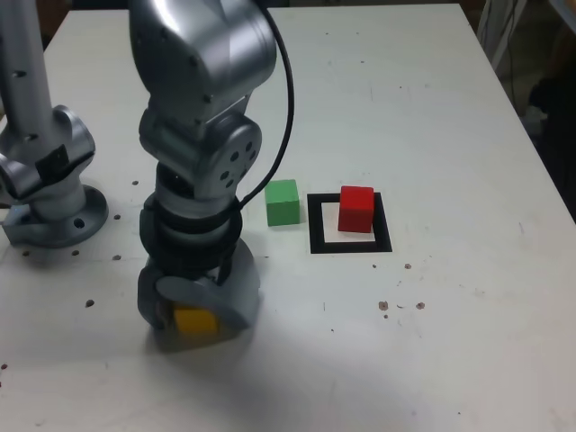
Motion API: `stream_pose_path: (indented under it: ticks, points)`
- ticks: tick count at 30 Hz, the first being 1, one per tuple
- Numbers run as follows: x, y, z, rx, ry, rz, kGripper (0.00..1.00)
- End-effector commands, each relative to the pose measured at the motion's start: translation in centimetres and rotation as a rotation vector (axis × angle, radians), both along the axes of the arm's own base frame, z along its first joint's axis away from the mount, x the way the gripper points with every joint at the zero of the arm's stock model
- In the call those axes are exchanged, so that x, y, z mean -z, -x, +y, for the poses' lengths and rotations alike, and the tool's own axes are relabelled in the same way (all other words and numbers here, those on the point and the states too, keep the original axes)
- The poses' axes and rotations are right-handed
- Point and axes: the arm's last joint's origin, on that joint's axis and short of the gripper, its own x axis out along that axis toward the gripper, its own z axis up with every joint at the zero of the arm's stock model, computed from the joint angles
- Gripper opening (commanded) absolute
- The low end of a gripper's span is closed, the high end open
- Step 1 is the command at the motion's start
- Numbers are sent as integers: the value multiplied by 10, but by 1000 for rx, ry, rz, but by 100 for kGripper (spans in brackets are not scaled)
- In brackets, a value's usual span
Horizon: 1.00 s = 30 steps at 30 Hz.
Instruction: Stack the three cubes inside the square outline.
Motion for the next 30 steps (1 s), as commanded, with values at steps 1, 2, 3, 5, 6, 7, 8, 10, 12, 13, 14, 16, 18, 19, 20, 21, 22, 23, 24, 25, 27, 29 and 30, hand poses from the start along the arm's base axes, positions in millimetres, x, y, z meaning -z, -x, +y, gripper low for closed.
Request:
stream_pose_path:
  ticks: [1, 2, 3, 5, 6, 7, 8, 10, 12, 13, 14, 16, 18, 19, 20, 21, 22, 23, 24, 25, 27, 29, 30]
  points:
    - [1, -1, 2, -6, -12, 8, 59]
    - [0, -1, 1, -6, -12, 6, 58]
    - [0, -2, 1, -6, -9, 4, 57]
    - [-3, -4, -1, -6, -2, -4, 55]
    - [-5, -5, -1, -6, 3, -9, 55]
    - [-7, -6, -2, -6, 5, -11, 55]
    - [-10, -6, -3, -6, 7, -12, 55]
    - [-15, -8, -4, -4, 6, -13, 55]
    - [-19, -8, -5, -3, 4, -10, 55]
    - [-20, -9, -6, -2, 2, -8, 55]
    - [-20, -9, -6, -1, 2, -7, 55]
    - [-21, -9, -6, -1, 2, -5, 54]
    - [-20, -8, -6, -2, 1, -1, 52]
    - [-19, -8, -6, -2, 2, 0, 51]
    - [-19, -8, -6, -3, 3, 2, 50]
    - [-18, -8, -6, -3, 4, 5, 50]
    - [-18, -7, -6, -4, 6, 8, 49]
    - [-17, -7, -6, -4, 8, 11, 48]
    - [-16, -7, -6, -5, 10, 14, 46]
    - [-15, -7, -6, -5, 12, 17, 44]
    - [-15, -8, -7, -5, 15, 24, 39]
    - [-16, -9, -8, -2, 10, 33, 35]
    - [-17, -10, -9, 0, 4, 41, 34]
